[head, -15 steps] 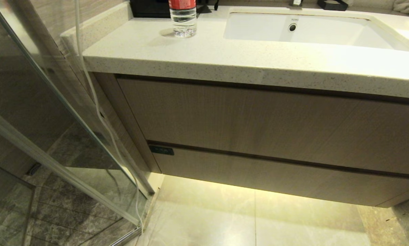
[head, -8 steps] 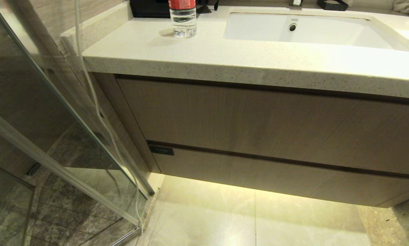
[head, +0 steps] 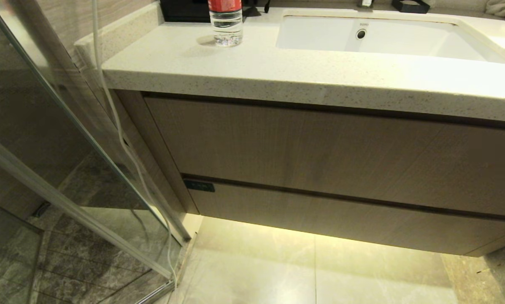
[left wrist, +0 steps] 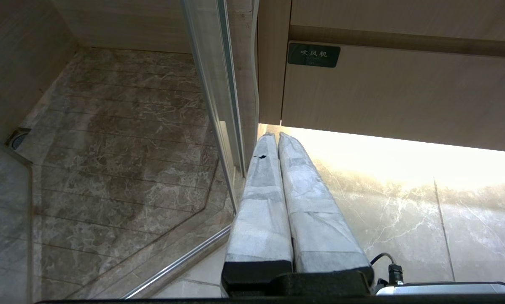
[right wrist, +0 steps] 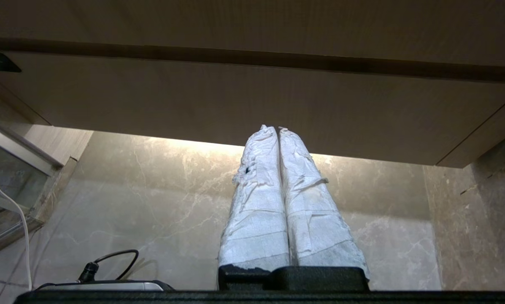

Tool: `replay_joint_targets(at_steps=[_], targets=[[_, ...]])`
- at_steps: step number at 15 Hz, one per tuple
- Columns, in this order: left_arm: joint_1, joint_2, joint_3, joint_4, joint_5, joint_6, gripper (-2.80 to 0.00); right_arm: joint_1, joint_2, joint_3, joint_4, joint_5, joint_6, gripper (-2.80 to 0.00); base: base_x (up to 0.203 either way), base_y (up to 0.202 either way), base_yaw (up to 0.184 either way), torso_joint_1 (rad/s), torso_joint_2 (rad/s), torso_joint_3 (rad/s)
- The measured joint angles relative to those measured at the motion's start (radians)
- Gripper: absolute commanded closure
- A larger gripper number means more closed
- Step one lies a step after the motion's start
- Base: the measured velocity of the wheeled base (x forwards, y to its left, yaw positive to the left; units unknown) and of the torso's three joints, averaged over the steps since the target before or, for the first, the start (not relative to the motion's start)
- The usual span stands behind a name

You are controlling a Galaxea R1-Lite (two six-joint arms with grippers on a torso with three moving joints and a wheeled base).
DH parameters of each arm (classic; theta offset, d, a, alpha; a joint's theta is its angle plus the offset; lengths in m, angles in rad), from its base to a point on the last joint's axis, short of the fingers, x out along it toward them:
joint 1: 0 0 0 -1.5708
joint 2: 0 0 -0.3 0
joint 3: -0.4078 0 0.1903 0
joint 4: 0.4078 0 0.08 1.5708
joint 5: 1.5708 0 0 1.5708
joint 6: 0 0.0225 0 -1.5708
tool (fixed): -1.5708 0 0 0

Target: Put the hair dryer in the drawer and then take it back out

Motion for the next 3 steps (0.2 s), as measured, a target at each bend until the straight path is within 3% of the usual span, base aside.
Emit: replay_joint_targets(at_steps=[3], targets=[[0.000,0.000,0.000,0.000,0.000,-0.001,0.00,0.000,0.000,0.000,0.001,0.000,0.005,0.00,0.000,0.000,0.000,0.000,0.00,0.000]])
